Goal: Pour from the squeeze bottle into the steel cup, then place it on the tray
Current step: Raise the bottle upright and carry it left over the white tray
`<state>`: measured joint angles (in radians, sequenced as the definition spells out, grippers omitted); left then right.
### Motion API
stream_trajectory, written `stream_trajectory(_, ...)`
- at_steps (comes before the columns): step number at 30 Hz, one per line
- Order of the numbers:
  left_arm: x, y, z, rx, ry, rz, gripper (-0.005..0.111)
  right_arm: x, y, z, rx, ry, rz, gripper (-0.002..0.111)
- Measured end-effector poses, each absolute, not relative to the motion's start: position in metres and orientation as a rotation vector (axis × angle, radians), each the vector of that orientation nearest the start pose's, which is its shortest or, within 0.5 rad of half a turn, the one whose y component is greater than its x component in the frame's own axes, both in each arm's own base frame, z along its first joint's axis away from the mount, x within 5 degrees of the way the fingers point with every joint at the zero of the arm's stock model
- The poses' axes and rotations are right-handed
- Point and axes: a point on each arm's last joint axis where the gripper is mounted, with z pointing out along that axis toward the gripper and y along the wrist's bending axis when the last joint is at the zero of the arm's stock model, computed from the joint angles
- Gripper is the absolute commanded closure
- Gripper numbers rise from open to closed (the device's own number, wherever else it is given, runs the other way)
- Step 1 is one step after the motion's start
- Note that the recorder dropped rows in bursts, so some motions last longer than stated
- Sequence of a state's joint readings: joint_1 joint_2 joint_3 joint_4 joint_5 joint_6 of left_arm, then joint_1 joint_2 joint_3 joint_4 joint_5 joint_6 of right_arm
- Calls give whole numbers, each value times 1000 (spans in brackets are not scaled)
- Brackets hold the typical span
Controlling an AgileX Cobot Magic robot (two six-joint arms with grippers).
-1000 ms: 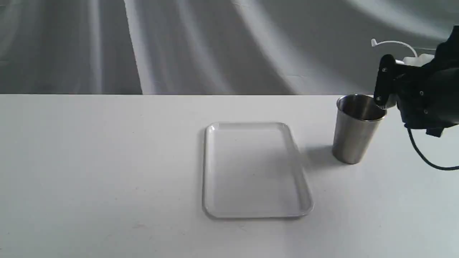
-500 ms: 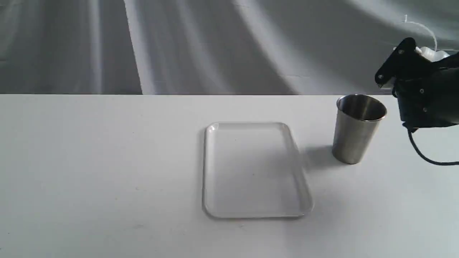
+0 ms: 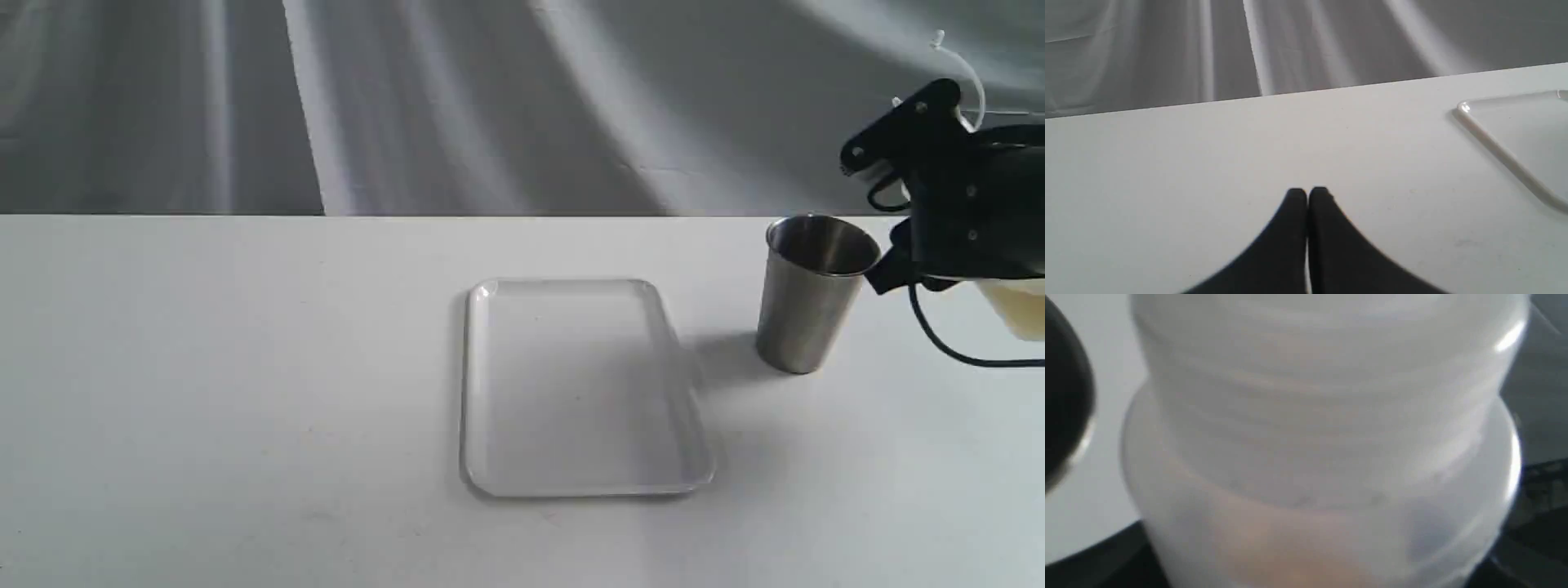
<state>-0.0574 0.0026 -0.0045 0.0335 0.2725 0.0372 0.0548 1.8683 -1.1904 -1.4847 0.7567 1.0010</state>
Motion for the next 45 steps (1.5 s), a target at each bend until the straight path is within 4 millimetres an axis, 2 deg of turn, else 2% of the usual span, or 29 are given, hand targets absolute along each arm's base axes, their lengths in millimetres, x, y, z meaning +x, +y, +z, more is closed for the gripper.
stream_trajectory(4,55,-2,190,105,1751,17,107,391,-34,242,-130,2175,-944,92)
stream_trajectory(10,55,-2,190,105,1751,17,107,373,-35,288,-48,2078,-893,92)
stream_trajectory(19,55,-2,190,105,1751,17,107,346,-35,332,54,2002,-818,92)
stream_trajectory(24,55,-2,190,105,1751,17,107,341,-30,337,19,2023,-727,92)
stream_trajectory(33,55,-2,190,105,1751,17,107,351,-3,338,-142,1972,-385,92)
stream_trajectory(45,55,-2,190,105,1751,17,107,359,50,340,-360,1824,-118,92)
